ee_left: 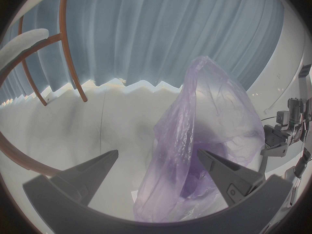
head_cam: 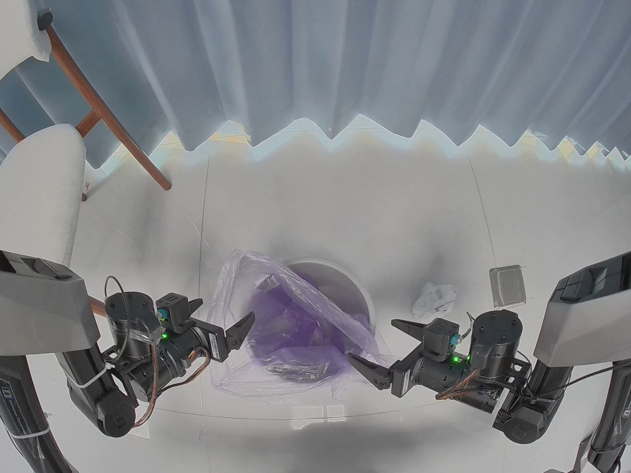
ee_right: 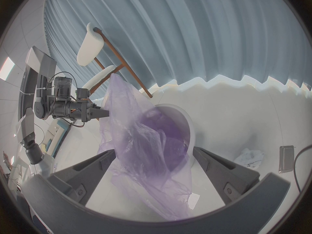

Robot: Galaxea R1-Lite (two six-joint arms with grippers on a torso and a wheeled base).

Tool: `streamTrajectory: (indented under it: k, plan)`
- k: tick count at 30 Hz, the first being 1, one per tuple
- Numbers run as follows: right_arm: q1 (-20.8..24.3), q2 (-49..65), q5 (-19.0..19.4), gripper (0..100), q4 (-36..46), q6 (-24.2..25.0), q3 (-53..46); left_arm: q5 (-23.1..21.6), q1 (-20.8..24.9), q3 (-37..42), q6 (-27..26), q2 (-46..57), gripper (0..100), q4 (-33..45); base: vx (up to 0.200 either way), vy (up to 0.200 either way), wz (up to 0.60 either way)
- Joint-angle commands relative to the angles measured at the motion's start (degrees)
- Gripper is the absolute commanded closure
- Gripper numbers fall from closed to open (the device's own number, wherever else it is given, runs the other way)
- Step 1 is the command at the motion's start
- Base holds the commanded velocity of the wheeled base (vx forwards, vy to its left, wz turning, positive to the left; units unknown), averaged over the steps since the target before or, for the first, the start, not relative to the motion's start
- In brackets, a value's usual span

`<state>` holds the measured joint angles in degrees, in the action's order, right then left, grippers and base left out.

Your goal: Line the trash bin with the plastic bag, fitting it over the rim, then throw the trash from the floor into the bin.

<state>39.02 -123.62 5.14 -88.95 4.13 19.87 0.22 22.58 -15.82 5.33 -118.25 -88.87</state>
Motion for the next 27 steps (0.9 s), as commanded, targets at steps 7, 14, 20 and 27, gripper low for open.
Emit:
streamTrajectory:
  k: [7, 14, 20, 27]
  plan:
    - [-1.05, -1.27, 0.04, 100, -1.05, 2.81, 3.16, -0.40, -0.60, -2.55, 0.39, -2.16, 100, 0.01, 0.000, 0.000, 0.00]
    - [-4.57, -0.74, 0.66, 100, -1.05, 12.57, 7.46, -7.78, 0.10, -2.55, 8.91, -0.93, 100, 0.01, 0.000, 0.000, 0.00]
    - [-8.00, 2.34, 6.28, 100, -0.96, 24.34, 10.54, -15.34, -1.40, -6.68, 18.84, -1.37, 100, 0.01, 0.000, 0.000, 0.00]
    - [-10.98, 1.81, 9.88, 100, -0.69, 32.61, 12.65, -20.61, -4.21, -11.51, 28.42, -0.93, 100, 0.01, 0.000, 0.000, 0.00]
